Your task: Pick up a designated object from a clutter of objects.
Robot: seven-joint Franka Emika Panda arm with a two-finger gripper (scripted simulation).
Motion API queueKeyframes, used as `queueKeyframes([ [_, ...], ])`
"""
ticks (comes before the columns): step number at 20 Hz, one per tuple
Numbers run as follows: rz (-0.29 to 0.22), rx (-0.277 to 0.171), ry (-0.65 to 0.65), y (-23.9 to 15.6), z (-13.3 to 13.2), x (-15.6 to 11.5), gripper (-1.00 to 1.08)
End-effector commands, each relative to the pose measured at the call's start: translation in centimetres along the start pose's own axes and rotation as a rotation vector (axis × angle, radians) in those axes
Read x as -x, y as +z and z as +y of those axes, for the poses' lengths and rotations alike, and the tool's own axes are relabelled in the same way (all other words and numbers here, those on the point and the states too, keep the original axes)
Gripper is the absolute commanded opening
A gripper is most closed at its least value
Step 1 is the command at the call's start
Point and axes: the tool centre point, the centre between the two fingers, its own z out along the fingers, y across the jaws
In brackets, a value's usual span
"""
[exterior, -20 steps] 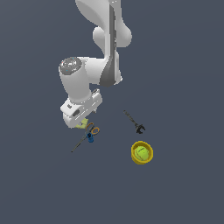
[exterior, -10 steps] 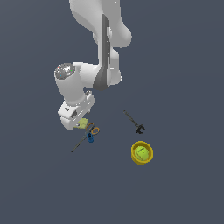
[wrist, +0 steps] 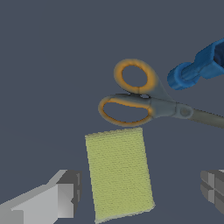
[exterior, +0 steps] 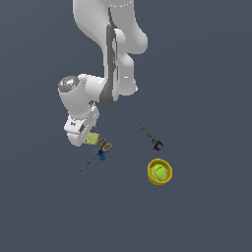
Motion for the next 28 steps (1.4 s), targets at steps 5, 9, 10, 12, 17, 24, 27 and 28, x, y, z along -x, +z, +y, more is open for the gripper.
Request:
queueKeyframes([
  [5,-0.001,0.007,-0.099,1.4,-0.6,1.8,1.0],
  [9,-0.002,0.01,-0.139,2.0,-0.9,2.5,1.0],
  [10,-0.002,0.01,-0.147,2.1,-0.9,2.7,1.0],
  [12,-0.002,0.011,-0.16,2.3,-1.0,2.9,1.0],
  [17,-0.003,0.012,-0.176,2.5,-1.2,3.2,1.0],
  [24,-0.003,0.012,-0.173,3.2,-1.2,3.2,1.0],
  [27,-0.003,0.012,-0.174,4.2,-1.2,3.2,1.0],
  [28,-0.003,0.012,-0.175,4.6,-1.2,3.2,1.0],
])
